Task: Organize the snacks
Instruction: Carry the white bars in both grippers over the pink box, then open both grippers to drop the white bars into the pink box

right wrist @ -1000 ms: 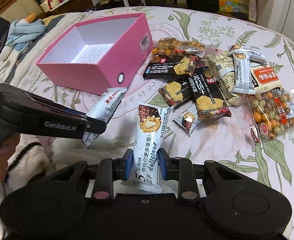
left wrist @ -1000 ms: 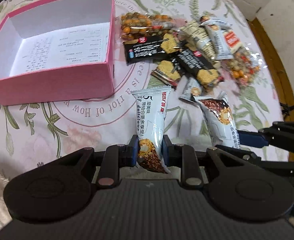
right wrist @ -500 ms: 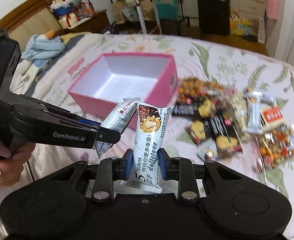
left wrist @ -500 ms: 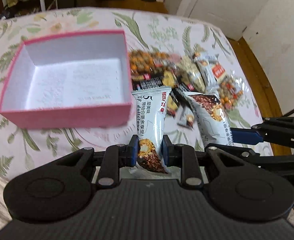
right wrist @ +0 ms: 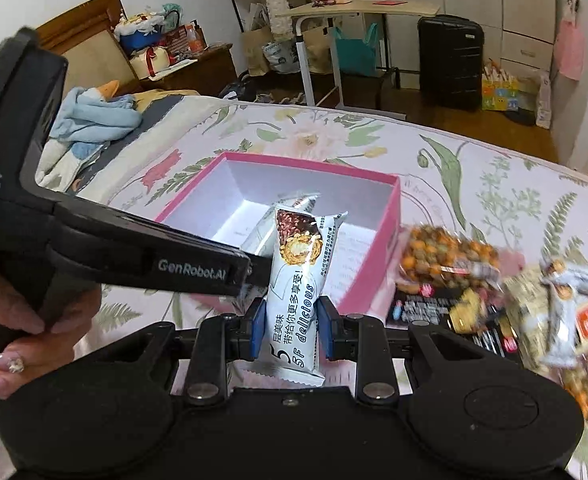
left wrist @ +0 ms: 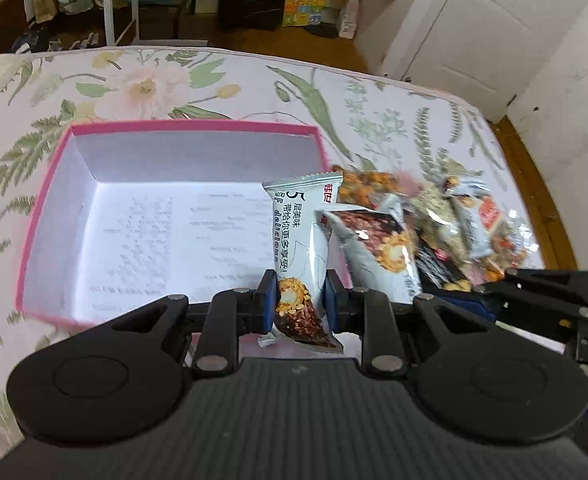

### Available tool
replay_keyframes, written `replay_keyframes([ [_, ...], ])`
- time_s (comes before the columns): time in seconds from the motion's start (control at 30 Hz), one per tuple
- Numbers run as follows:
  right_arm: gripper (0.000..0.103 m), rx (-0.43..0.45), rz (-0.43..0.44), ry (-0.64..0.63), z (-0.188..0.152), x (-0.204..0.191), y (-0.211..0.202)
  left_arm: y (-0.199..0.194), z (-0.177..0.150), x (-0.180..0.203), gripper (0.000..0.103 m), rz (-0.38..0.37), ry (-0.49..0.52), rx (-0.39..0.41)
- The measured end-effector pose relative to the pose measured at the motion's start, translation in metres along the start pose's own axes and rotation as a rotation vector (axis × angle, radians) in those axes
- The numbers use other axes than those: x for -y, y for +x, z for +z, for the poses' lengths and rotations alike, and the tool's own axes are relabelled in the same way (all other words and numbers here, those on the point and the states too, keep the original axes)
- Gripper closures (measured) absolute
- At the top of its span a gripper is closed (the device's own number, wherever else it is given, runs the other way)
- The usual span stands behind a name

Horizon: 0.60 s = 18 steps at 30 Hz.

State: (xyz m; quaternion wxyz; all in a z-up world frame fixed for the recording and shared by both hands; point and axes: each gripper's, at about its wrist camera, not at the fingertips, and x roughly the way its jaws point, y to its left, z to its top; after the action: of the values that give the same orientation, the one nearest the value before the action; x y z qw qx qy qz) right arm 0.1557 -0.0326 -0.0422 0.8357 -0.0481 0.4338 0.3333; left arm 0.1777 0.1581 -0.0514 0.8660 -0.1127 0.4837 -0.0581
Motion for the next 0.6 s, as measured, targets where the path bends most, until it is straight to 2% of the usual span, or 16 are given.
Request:
replay_keyframes([
  [0.13, 0.072, -0.016, -0.001, -0.034, 0.024, 0.007, 0.042, 0.028, 0.02, -0.026, 0.08, 0.022, -0.063, -0.004],
  [0.27, 0.073, -0.057, -0.052, -0.07, 0.042, 0.019, 0.087, 0.06, 0.032, -0.052, 0.08, -0.021, -0.163, -0.019],
  [0.43, 0.073, -0.132, -0.091, -0.122, 0.052, 0.026, 0.131, 0.097, 0.035, -0.072, 0.08, -0.044, -0.232, -0.014],
  [0.6, 0.073, -0.185, -0.155, -0.265, 0.054, 0.015, 0.16, 0.123, 0.037, -0.082, 0.08, -0.071, -0.278, -0.045],
])
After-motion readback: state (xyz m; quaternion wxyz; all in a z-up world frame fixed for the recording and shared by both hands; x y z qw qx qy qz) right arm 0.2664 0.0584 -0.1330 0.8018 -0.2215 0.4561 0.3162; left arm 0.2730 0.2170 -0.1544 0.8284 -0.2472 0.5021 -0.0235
